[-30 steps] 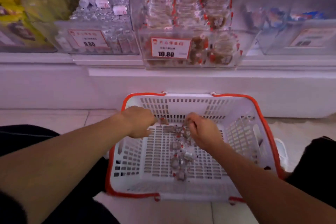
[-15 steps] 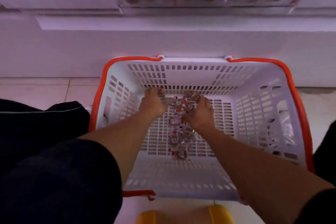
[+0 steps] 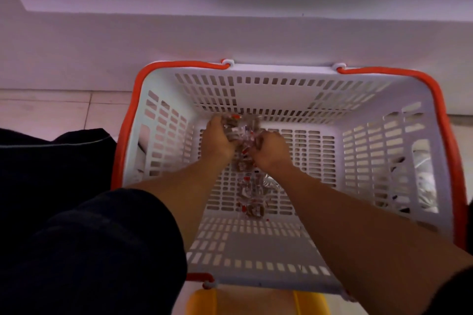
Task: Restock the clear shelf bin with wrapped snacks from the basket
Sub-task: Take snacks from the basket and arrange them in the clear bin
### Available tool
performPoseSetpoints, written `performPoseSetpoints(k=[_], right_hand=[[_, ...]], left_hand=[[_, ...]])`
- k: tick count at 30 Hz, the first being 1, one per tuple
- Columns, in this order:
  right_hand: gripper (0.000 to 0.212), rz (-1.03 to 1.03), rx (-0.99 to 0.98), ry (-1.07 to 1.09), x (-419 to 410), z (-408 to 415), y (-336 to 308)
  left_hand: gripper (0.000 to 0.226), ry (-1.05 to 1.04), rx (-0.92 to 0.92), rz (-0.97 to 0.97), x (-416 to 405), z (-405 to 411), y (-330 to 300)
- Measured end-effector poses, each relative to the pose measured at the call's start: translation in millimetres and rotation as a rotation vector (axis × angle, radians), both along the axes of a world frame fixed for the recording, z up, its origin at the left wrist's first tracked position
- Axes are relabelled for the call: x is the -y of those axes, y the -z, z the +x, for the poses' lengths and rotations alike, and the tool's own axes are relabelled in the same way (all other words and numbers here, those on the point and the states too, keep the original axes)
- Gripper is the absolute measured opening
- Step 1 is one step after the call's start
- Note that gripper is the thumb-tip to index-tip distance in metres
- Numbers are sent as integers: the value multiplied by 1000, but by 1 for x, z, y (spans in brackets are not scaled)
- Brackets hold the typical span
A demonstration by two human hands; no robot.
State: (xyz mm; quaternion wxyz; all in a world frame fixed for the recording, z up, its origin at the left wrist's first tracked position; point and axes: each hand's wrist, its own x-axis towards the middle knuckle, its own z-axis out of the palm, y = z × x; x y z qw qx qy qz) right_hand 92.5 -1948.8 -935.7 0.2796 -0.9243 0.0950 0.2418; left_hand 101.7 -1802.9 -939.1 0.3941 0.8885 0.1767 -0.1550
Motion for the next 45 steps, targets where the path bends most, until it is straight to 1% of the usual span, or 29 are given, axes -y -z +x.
performPoseSetpoints(k=[3,5,6,8,11,12,13,15,16,17,19,21,23,25,27,30,33,34,35,38,40,43,45], right_hand=[[23,110,2,141,1,-7,5],[13,192,-8,234,4,-6,6],[12,222,-25,264,6,-5,6],[21,290,-83,297,12,-1,5],[29,406,-146,323,17,2,0],[28,413,-151,316,18,2,-3],[26,404,-148,306,19,3,-5],[17,352,-130,338,23,4,-11],[14,350,-141,398,27,5,-16],[12,390,-166,481,31,4,-22],[10,579,-267,646,39,3,-40],[6,802,-395,695,45,0,-63],[8,912,-455,603,53,-3,-84],[10,927,-473,453,60,-3,-110],[13,869,-457,311,64,-1,-139],[19,724,-374,147,66,2,-193],[16,681,-383,28,68,0,-258],[18,677,-378,-3,68,-3,-278],[23,666,-350,-31,69,-7,-298],[35,723,-202,-30,68,-22,-351],[37,747,-68,9,67,-28,-381],[40,764,90,65,65,-26,-418],[33,733,180,58,62,-21,-434]], left_hand=[[61,32,9,10,3,-1,2],[48,59,-16,16,10,-4,3],[40,80,-13,33,15,-5,3],[27,137,16,115,23,-8,0],[24,258,65,303,28,-6,-5],[25,274,76,320,28,-4,-7],[26,269,78,298,27,-3,-9],[27,223,43,185,24,0,-13],[27,190,-1,108,21,0,-15],[27,157,-64,26,18,-1,-17],[30,64,-248,-201,14,-8,-24],[32,-50,-406,-493,12,-17,-36],[30,-81,-438,-664,11,-21,-53],[26,-30,-412,-713,12,-21,-80],[24,39,-363,-701,17,-19,-111],[22,160,-324,-672,23,-20,-165],[4,307,-330,-635,20,-17,-227],[8,353,-338,-614,16,-14,-250],[14,391,-344,-591,13,-11,-275],[17,490,-314,-562,0,-11,-343],[23,487,-281,-624,-5,-15,-375],[36,477,-221,-732,-3,-20,-407],[35,466,-214,-827,7,-22,-422]])
